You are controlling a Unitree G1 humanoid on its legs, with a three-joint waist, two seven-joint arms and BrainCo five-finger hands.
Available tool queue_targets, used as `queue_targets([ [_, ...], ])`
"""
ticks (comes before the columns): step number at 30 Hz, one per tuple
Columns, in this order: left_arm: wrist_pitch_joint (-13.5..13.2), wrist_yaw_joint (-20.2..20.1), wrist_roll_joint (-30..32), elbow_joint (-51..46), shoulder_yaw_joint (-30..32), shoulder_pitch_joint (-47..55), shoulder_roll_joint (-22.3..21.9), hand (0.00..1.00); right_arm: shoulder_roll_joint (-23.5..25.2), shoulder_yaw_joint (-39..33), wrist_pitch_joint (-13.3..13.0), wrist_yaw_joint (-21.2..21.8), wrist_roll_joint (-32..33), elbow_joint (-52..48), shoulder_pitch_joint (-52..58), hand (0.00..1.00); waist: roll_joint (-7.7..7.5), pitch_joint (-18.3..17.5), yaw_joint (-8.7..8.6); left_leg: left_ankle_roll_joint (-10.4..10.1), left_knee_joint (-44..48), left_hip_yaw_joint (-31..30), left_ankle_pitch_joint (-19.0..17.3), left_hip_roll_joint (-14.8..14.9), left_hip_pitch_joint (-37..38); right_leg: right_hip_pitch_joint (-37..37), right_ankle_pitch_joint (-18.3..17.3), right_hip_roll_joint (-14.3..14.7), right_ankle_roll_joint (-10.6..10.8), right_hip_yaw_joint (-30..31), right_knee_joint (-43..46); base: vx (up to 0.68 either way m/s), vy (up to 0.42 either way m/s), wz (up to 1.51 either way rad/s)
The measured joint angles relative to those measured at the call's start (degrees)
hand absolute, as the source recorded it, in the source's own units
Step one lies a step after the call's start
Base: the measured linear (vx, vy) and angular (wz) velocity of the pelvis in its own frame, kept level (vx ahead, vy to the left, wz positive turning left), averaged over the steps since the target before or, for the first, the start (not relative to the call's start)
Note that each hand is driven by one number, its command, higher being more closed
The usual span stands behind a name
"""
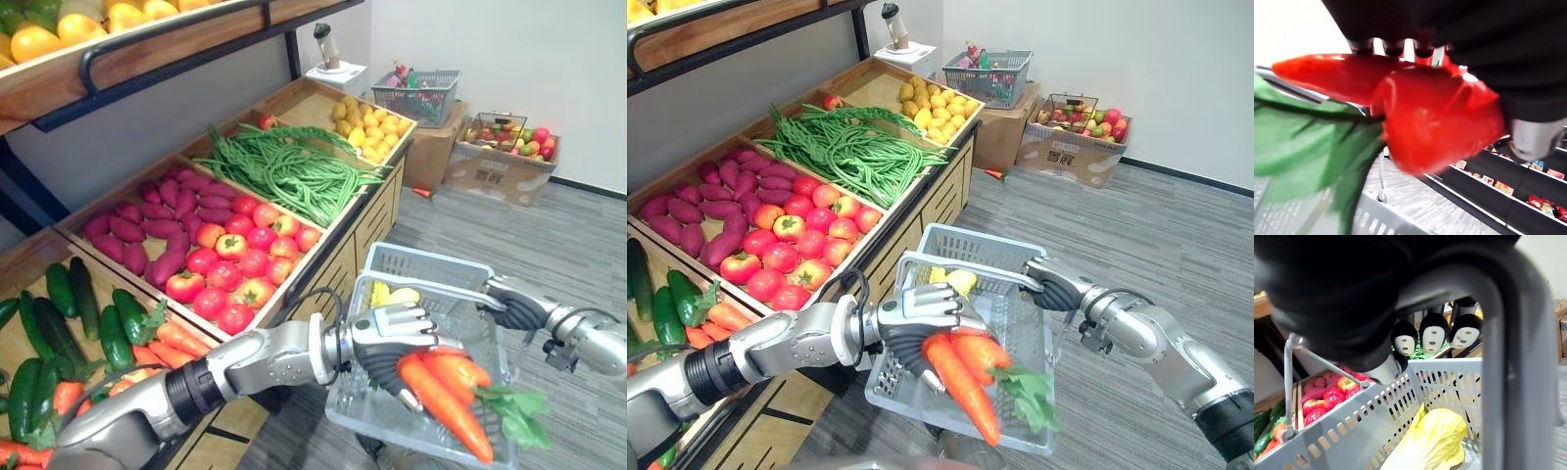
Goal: Pick vegetable in the basket
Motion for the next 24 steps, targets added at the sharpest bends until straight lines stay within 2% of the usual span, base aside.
queue_targets([
  [4,0.02,-1.26,0.01,0.71,-2.47,0.0,-0.87,1.0,-1.83,1.19,0.07,0.94,0.41,-2.22,0.02,1.0,-0.14,-0.08,-0.89,0.0,-0.01,0.04,-0.01,-0.1,0.17,0.19,-0.02,-0.09,0.03,0.09,0.0,0.0,0.0,0.0],
  [8,0.6,-3.38,0.1,8.01,-3.62,0.0,-6.19,1.0,-1.83,1.2,0.09,2.67,2.87,-6.06,-0.02,1.0,-0.28,-0.2,-1.96,-0.01,0.0,0.06,-0.01,-0.08,0.16,0.15,-0.02,-0.06,0.03,0.09,0.02,0.01,-0.023,0.0],
  [11,1.03,-4.43,0.27,11.59,-3.75,0.0,-8.38,1.0,-1.82,1.26,0.08,2.93,4.5,-8.1,-0.35,1.0,-0.28,-0.21,-2.36,-0.01,0.02,0.1,-0.01,-0.07,0.13,0.04,-0.02,0.0,0.02,0.1,0.08,0.0,0.0,0.0],
  [18,2.3,-4.74,1.28,20.15,-4.56,0.01,-14.08,1.0,-1.58,1.72,0.14,3.92,6.2,-9.27,-1.72,1.0,-0.51,-0.32,-2.58,-0.01,0.05,0.13,-0.01,-0.09,0.14,0.0,-0.02,0.06,0.03,0.21,0.11,0.0,0.0,0.0],
  [24,3.62,-4.55,6.73,29.57,-4.41,0.07,-18.15,1.0,-1.23,3.11,0.73,4.5,6.23,-9.26,-2.19,1.0,-0.97,-0.52,-2.6,-0.01,0.05,0.15,-0.01,-0.14,0.27,0.0,-0.01,0.17,0.03,0.44,0.26,0.0,0.0,0.0],
])
